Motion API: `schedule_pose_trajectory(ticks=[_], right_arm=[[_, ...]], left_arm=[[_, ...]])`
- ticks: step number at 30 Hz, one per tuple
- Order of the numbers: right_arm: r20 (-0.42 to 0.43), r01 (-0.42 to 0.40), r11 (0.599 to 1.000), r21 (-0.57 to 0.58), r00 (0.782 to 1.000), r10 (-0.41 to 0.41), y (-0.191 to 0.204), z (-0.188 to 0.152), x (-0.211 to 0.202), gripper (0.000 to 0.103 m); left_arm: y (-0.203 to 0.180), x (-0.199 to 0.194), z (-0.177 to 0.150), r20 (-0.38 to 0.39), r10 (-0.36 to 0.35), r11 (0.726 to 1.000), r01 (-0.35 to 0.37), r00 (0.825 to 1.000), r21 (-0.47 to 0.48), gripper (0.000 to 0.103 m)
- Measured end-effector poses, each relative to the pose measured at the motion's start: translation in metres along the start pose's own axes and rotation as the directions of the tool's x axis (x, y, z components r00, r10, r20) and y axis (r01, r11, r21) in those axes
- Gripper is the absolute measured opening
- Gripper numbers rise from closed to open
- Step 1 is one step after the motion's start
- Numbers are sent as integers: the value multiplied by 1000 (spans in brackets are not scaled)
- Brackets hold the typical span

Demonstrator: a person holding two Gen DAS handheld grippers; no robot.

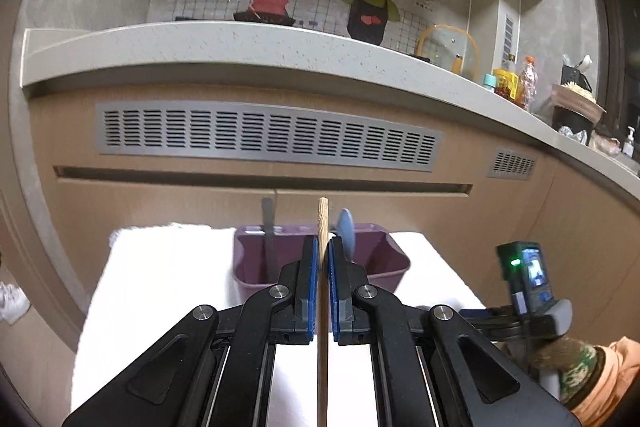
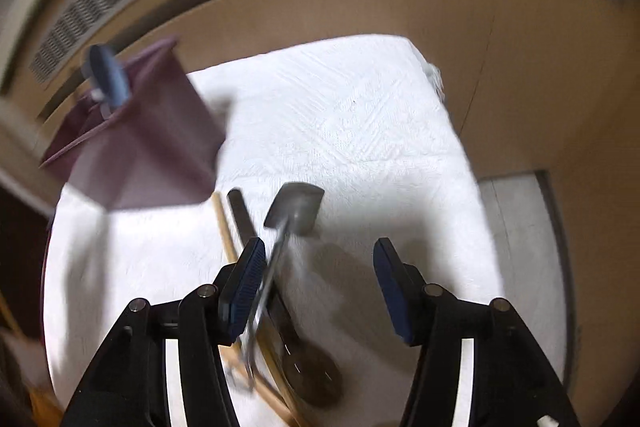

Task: Organize utensils
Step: 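Carry the chopstick with the left gripper while the right gripper carries the turner over the caddy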

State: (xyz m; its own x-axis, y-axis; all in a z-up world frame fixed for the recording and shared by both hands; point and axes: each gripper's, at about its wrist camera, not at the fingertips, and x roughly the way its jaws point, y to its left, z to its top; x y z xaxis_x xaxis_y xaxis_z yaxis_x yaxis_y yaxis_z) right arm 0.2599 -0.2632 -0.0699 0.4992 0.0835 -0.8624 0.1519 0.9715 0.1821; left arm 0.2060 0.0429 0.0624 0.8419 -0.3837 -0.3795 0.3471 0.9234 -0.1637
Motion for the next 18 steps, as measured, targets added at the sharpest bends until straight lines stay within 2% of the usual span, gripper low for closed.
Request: schedule_pose_trajectory(ticks=[3, 8, 9, 11, 13, 15, 18], right_arm=[[17, 107, 994, -19, 994, -106, 21, 5, 15, 54], [4, 222, 975, -24, 975, -222, 43, 7, 32, 48], [6, 231, 972, -34, 973, -231, 44, 7, 33, 40], [11, 216, 972, -88, 976, -216, 52, 5, 32, 29], [4, 193, 976, -102, 981, -193, 51, 2, 28, 29], [14, 131, 986, -101, 991, -130, 46, 0, 20, 29], [78, 79, 990, -120, 994, -70, 44, -6, -5, 29]], left_arm=[[10, -3, -4, 8, -5, 1000, 5, 1000, -15, 5], [24, -2, -9, 2, -1, 999, 2, 1000, -43, 5], [28, -2, -10, 1, -1, 999, 1, 1000, -53, 5], [34, -3, -13, -1, -5, 998, 5, 1000, -69, 5], [37, -4, -15, -4, -4, 997, 3, 1000, -81, 5], [39, -5, -17, -10, -8, 996, 7, 1000, -93, 5], [38, -8, -17, -12, -8, 994, 6, 1000, -108, 5]])
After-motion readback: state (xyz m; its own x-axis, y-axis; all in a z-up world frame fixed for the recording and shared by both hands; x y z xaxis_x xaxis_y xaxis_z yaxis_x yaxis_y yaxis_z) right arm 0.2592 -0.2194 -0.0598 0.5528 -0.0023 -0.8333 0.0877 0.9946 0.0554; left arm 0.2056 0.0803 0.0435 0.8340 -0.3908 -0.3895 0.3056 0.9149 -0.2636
